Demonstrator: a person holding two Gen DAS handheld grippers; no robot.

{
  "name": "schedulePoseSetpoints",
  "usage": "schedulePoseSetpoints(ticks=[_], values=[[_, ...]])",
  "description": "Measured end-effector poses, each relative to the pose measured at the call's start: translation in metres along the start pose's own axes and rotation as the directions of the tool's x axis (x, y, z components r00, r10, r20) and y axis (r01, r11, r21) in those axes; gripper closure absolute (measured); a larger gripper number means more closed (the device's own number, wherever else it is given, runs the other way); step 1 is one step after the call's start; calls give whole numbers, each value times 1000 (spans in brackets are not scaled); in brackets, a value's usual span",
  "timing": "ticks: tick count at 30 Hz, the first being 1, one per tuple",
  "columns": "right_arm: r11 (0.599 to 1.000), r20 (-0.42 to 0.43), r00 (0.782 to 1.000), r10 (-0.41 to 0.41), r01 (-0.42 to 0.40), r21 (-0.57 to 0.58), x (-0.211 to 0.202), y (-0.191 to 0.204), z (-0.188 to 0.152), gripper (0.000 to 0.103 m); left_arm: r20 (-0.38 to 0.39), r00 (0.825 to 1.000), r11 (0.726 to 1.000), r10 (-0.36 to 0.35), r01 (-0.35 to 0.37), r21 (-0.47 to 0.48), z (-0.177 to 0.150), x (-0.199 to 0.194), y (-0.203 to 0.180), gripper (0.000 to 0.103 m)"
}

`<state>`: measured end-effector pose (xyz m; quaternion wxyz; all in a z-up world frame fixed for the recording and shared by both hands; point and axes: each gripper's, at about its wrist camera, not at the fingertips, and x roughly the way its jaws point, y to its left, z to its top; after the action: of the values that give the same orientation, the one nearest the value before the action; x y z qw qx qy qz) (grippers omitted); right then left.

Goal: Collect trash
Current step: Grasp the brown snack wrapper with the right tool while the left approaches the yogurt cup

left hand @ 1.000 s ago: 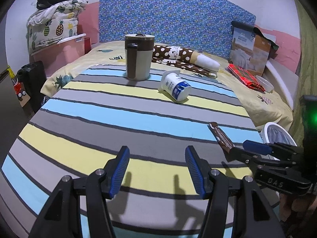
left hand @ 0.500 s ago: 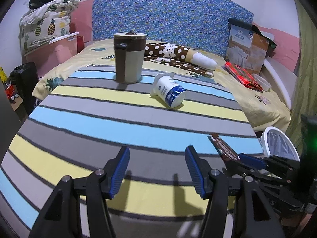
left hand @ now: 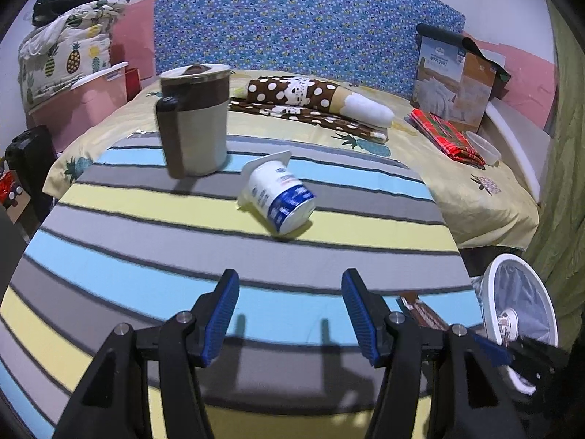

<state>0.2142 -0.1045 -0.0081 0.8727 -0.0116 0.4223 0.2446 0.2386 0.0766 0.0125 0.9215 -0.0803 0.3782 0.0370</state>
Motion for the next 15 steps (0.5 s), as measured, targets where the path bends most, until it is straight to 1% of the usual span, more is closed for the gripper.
schedulePoseSetpoints(ticks=[4, 8, 11, 15], values=[[1000, 9, 1000, 6, -6, 18, -1, -6, -1, 74, 1, 1000, 1000, 4, -4, -7, 13, 14, -4, 43], [999, 21, 1000, 14, -14, 34, -3, -10, -1, 74, -8, 1000, 998, 18, -19, -62, 25, 34, 1, 41], [999, 24, 1000, 16, -17, 41, -3, -13, -1, 74, -14, 999, 994, 40, -42, -101, 33, 48, 3, 39], [999, 26, 999, 19, -20, 50, -2, -16, -1, 74, -16, 997, 989, 74, -75, -128, 42, 62, 1, 36]])
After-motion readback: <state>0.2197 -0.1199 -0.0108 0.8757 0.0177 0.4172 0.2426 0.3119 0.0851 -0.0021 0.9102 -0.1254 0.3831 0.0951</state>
